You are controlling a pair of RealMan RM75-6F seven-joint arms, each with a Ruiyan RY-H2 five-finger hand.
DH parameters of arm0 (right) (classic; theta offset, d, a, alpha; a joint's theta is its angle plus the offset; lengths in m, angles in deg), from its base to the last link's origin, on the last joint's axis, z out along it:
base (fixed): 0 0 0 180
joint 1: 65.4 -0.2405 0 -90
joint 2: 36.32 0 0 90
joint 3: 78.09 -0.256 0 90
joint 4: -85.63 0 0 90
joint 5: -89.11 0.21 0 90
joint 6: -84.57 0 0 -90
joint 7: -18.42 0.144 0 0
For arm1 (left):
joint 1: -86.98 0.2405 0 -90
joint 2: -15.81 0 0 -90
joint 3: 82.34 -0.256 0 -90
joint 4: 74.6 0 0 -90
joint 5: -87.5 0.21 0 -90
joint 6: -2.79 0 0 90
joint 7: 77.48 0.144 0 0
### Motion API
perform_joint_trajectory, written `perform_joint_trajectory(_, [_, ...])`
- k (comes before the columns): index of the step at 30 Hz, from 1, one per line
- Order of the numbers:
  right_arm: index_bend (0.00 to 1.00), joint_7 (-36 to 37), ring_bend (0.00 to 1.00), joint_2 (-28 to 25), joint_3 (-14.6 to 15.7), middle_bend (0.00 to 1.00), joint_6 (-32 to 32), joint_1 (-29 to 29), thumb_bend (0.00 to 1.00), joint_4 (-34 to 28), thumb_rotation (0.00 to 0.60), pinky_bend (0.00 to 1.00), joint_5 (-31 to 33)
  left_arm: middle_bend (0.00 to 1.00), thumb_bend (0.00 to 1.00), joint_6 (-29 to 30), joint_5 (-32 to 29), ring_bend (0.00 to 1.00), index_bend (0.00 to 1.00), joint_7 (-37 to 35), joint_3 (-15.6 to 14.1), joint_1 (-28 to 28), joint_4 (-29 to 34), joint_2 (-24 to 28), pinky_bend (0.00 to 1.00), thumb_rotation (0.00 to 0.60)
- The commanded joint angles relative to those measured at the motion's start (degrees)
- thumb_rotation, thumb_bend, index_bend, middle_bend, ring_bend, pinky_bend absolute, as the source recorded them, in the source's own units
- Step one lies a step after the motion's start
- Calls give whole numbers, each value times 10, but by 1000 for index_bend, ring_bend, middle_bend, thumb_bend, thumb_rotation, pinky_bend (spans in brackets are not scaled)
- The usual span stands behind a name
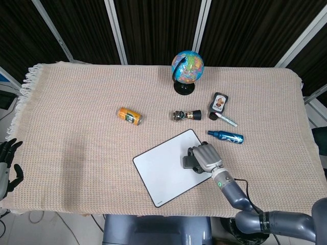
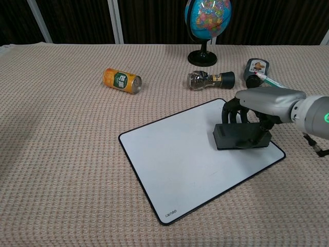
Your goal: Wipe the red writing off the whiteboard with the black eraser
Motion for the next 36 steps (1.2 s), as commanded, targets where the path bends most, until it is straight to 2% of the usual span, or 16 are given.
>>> perform_joint_trajectory(1, [523,-6,464,-1,13,493,-12,13,381,-14,600,261,-14,45,740,1,0,0,117,0,0,0,0,0,0,600])
perform_joint_trajectory(7, [523,-6,465,0,10,494,-16,19,383,-14,600,263,-18,45,740,0,0,0,117,-1,0,0,0,0,0,600])
perform_joint_trajectory(13, [524,0,465,-7,-14,494,-12,13,388,-1,600,263,-6,45,740,0,-1,0,117,-2,1,0,0,1,0,600])
perform_joint_trajectory(22, [525,31,465,-78,-51,495,-10,18,391,-14,600,263,19,45,740,0,-1,0,117,-2,1,0,-1,1,0,600])
perform_joint_trajectory(28, [525,66,464,-147,-37,494,9,42,390,-29,600,263,12,45,740,2,1,0,117,2,0,1,0,0,0,600])
perform_joint_trajectory(31, [525,90,467,-157,-24,495,8,60,390,-20,600,263,-10,45,740,2,0,0,117,4,0,1,0,-1,0,600])
perform_joint_trajectory(36, [525,137,460,-146,-11,493,0,85,390,19,600,263,-55,45,740,5,1,0,117,6,1,2,0,-2,0,600])
